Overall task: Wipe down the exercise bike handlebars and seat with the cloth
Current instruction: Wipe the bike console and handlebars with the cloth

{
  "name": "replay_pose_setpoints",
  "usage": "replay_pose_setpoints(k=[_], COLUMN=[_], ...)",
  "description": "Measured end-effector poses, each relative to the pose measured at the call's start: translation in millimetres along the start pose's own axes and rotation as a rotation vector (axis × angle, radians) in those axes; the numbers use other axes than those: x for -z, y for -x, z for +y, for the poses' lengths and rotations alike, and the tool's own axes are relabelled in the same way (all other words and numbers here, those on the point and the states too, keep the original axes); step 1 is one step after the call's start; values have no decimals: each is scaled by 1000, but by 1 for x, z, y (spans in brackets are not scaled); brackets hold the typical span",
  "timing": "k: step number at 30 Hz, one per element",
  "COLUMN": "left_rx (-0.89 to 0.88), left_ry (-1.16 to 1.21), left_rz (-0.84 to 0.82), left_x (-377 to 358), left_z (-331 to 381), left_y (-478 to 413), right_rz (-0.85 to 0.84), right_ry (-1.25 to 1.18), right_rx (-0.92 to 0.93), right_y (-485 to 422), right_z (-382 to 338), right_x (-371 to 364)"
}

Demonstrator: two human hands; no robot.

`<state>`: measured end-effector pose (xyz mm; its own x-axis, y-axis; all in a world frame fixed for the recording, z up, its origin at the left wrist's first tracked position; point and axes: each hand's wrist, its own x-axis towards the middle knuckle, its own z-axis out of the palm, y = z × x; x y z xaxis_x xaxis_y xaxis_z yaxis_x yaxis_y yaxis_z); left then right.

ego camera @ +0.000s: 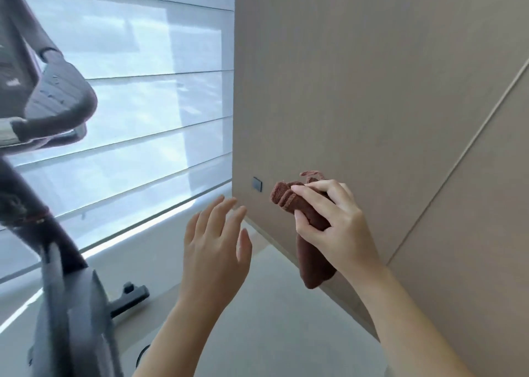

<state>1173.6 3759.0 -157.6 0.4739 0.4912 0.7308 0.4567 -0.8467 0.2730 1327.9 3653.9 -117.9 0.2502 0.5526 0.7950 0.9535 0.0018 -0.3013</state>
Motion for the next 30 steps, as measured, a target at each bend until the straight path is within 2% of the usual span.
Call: replay_pose_setpoints(k=[10,15,25,30], left_rx=[264,338,464,461], left_ry=[-303,-447,-727,-744], left_rz=[164,228,309,338], left_x=[-33,-44,1,25], left_z=[-68,-86,-141,-181], left_y=[-72,-112,-114,-118], right_rz=[-122,-178,-285,-268], right_ry=[-349,-496,-787,-819], right_rx=[249,369,475,516], right_y=[-116,-162,-200,-230], right_z=[48,59,3,-30], right_x=[-125,-175,-264,-291])
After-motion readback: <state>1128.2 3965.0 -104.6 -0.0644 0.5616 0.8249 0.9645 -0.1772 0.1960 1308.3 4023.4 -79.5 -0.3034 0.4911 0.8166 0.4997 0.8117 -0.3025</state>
